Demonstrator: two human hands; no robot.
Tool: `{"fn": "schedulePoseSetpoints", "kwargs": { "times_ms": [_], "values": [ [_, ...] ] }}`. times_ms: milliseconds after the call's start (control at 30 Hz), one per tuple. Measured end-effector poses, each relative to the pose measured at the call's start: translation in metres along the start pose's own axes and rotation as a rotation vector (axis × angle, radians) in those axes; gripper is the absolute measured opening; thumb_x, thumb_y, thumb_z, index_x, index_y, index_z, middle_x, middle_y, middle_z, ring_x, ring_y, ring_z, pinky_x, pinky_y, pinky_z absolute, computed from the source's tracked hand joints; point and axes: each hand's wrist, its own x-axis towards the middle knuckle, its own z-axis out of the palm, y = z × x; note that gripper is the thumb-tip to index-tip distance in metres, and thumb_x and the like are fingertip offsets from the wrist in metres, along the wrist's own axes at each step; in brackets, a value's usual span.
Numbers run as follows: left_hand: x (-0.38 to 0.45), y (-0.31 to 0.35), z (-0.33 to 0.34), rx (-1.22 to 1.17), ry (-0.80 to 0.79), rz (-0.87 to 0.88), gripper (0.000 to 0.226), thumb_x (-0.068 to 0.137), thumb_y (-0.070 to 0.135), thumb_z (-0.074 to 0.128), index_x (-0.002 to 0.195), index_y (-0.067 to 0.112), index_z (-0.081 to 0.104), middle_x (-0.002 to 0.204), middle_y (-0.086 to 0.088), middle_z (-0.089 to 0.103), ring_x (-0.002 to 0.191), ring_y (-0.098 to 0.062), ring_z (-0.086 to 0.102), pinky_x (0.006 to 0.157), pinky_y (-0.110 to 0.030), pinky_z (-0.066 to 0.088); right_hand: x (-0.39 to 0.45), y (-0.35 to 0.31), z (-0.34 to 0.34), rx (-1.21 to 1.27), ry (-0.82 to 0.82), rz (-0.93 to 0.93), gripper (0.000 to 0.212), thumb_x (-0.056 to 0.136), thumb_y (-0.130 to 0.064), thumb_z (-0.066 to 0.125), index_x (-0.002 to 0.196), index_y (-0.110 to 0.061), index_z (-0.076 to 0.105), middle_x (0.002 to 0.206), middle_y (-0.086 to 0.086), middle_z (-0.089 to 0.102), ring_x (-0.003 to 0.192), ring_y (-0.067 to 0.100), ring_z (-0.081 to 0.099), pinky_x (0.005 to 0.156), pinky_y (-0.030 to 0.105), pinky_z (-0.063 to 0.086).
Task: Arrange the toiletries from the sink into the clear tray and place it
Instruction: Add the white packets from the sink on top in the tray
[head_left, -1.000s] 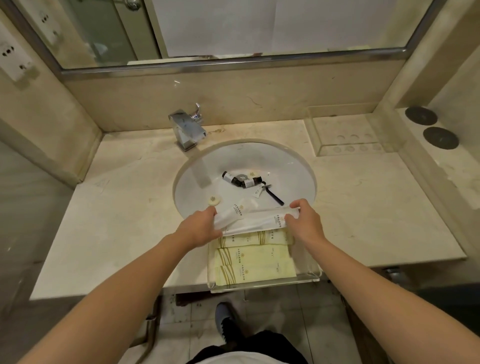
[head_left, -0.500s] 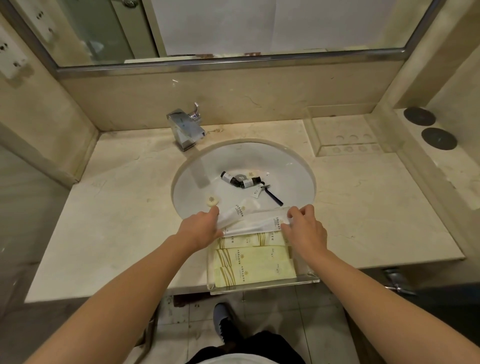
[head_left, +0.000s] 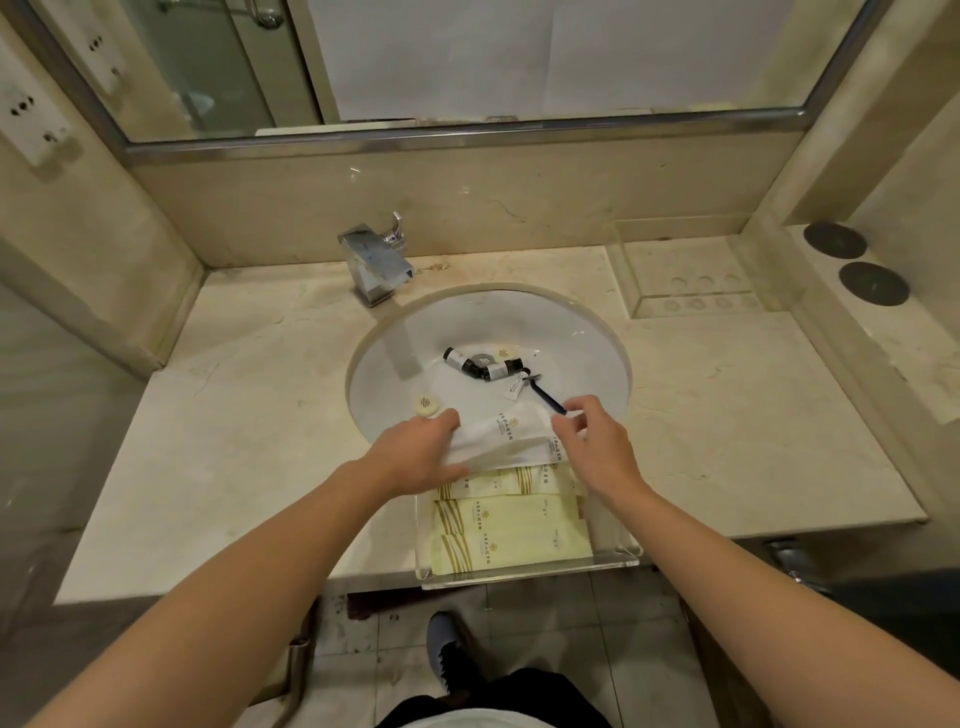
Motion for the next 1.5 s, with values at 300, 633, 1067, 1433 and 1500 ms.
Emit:
{"fn": "schedulePoseSetpoints", "kwargs": {
  "times_ms": [300,633,1067,1433,1500],
  "values": [
    [-0.002,0.033,-0.007,-0.085,-0.040,0.093,0.043,0.082,0.043,0.067,0.112,0.020,0.045,0.091,0.002,0.056,0.083,-0.021,0.055,0.064,-0.031,0.042,0.001,-0.003,-0.018,0.410,-0.168,0.191,0.010,0.090,-0.008,0.057,0.096,-0.016,0.059,0.079,0.001,0.054,0.058,0.011,0.043,0.049,0.021,0.037],
    [-0.011,0.005,0.005,-0.374,-0.146,-0.038,0.047,0.073,0.046,0.077,0.106,0.023,0.055,0.095,0.003,0.059,0.083,-0.014,0.055,0.072,-0.028,0.047,-0.010,0.027,-0.028,0.179,-0.018,0.190,0.018,0.086,0.002,0.055,0.087,-0.015,0.060,0.074,0.006,0.059,0.060,0.015,0.055,0.053,0.021,0.042],
    [-0.024,-0.024,0.018,-0.582,0.040,-0.293,0.015,0.078,0.005,0.069,0.089,0.014,0.062,0.080,-0.006,0.063,0.063,-0.016,0.059,0.058,-0.024,0.049,-0.012,0.041,-0.019,-0.094,0.036,0.140,0.020,0.081,-0.003,0.062,0.076,-0.022,0.057,0.072,-0.001,0.060,0.068,0.016,0.056,0.060,0.030,0.046],
    [-0.013,-0.016,0.024,-0.470,0.083,-0.295,0.020,0.077,0.002,0.063,0.073,0.018,0.052,0.072,0.007,0.052,0.074,-0.017,0.052,0.060,-0.024,0.041,-0.018,0.045,-0.012,-0.348,0.036,0.031,0.013,0.082,-0.007,0.057,0.076,-0.018,0.055,0.070,-0.001,0.060,0.066,0.021,0.059,0.058,0.038,0.051],
    [-0.013,-0.017,0.025,-0.474,0.077,-0.297,0.020,0.077,0.003,0.064,0.073,0.018,0.052,0.072,0.007,0.052,0.074,-0.018,0.053,0.063,-0.026,0.042,-0.018,0.046,-0.012,-0.389,0.034,-0.007,0.012,0.083,-0.007,0.057,0.078,-0.018,0.054,0.070,-0.002,0.059,0.065,0.020,0.058,0.059,0.038,0.050]
  ]
}}
